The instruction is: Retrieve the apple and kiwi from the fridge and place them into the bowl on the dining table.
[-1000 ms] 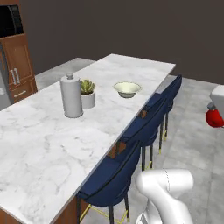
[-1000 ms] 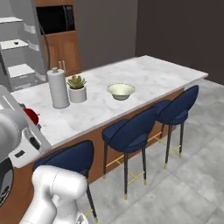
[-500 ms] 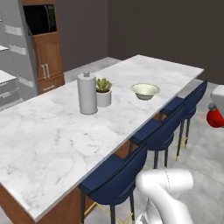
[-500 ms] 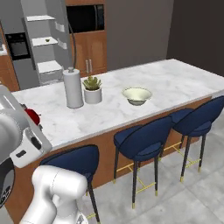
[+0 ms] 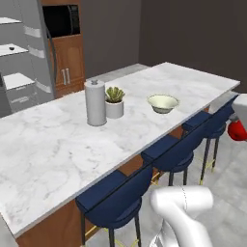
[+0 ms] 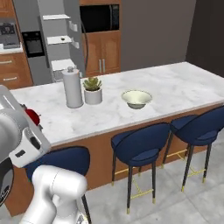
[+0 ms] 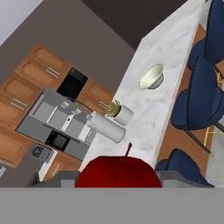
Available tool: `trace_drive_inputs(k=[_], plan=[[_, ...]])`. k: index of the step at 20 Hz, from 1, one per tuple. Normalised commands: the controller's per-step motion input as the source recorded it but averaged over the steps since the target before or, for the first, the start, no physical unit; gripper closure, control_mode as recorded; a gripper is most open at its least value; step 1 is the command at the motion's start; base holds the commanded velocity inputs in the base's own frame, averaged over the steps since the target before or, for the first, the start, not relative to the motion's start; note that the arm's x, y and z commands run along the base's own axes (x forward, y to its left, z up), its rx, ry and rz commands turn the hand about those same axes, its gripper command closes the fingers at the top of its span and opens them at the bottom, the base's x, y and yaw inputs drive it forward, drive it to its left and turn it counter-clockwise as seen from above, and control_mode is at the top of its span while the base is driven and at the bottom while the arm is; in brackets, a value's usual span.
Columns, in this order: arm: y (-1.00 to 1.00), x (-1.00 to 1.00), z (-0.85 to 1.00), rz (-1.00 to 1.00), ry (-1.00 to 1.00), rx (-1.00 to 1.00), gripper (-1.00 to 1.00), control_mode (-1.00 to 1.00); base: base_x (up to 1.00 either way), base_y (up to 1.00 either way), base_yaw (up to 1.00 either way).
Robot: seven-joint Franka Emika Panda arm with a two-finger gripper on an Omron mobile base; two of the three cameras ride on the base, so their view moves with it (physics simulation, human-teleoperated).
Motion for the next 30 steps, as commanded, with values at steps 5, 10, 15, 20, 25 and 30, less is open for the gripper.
trace_drive_inputs(k=[5,10,15,20,25,30], plan=[[0.0,0.0,0.0,0.0,0.0,0.0,1.0,1.0,0.13,-1.0,0.13],[0.0,0.0,0.0,0.0,0.0,0.0,1.0,1.0,0.17,-1.0,0.12],[0.0,0.0,0.0,0.0,0.0,0.0,1.0,1.0,0.67,-0.78,0.18],[0.0,0.0,0.0,0.0,0.0,0.0,1.0,1.0,1.0,-0.16,0.32],[0.0,0.0,0.0,0.0,0.0,0.0,1.0,1.0,1.0,-0.02,0.43],[0.0,0.0,0.0,0.0,0.0,0.0,1.0,1.0,1.0,-0.03,0.49]])
